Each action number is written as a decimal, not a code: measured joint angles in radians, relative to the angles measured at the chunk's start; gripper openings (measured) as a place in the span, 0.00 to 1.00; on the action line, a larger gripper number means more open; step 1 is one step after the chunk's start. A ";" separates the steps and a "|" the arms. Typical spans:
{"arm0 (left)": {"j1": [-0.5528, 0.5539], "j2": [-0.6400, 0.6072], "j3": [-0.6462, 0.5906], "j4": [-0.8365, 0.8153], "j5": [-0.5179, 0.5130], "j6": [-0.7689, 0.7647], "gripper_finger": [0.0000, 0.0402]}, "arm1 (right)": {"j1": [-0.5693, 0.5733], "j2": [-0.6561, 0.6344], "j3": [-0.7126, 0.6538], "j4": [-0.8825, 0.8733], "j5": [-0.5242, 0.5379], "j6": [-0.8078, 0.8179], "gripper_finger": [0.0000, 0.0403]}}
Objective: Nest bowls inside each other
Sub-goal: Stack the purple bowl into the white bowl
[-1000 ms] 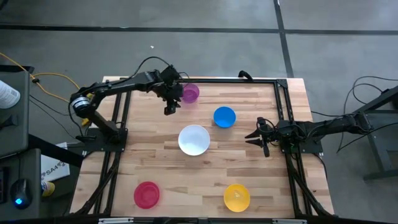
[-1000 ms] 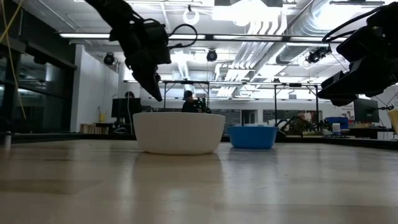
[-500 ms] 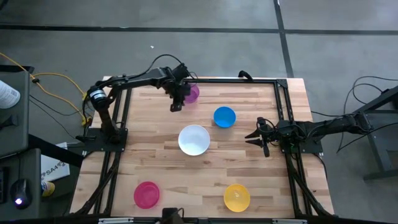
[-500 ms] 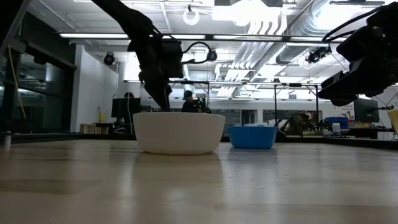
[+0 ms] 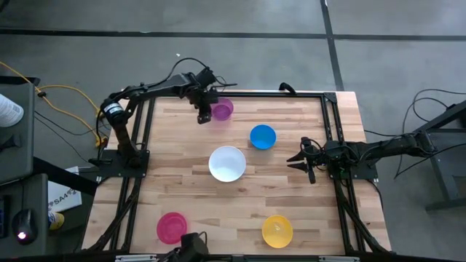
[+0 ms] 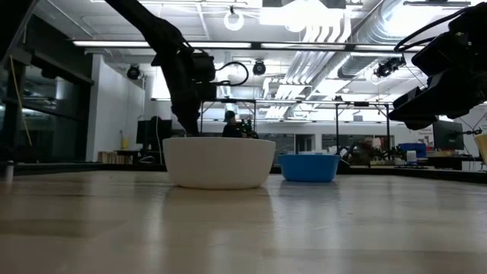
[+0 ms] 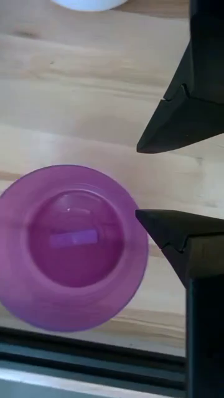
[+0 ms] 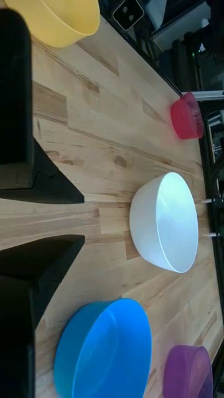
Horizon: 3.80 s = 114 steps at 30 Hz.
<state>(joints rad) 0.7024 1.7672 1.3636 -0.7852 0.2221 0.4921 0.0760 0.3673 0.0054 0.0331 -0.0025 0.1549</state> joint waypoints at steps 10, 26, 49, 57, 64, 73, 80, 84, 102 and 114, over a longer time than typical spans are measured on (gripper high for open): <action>0.010 0.000 0.000 -0.035 0.001 0.200 0.39 | 0.000 0.000 0.000 0.000 0.000 0.000 0.21; -0.018 0.091 0.039 -0.023 -0.057 0.161 0.39 | 0.000 0.000 0.000 0.000 0.000 0.000 0.21; -0.081 0.242 0.274 -0.155 -0.068 0.227 0.39 | 0.000 0.000 0.000 0.000 0.000 0.000 0.21; -0.082 0.267 0.274 -0.152 -0.076 0.210 0.39 | 0.000 0.000 0.000 0.000 0.000 0.000 0.21; -0.082 0.291 0.274 -0.140 -0.077 0.197 0.39 | 0.000 0.000 0.000 0.000 0.000 0.000 0.21; -0.082 0.291 0.274 -0.149 -0.085 0.165 0.39 | 0.000 0.000 0.000 0.000 0.000 0.000 0.21; -0.082 0.324 0.273 -0.154 -0.086 0.146 0.39 | 0.000 0.000 0.000 0.000 0.000 0.000 0.21; -0.083 0.332 0.273 -0.153 -0.086 0.131 0.39 | 0.000 0.000 0.000 0.000 0.000 0.000 0.21; -0.088 0.332 0.273 -0.128 -0.099 0.127 0.18 | 0.000 0.000 0.000 0.000 0.000 0.000 0.21; -0.088 0.329 0.274 -0.124 -0.105 0.124 0.01 | 0.000 0.000 0.000 0.000 0.000 0.000 0.21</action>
<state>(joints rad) 0.6144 2.0960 1.6371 -0.9092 0.1173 0.6163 0.0759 0.3672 0.0051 0.0334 -0.0027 0.1549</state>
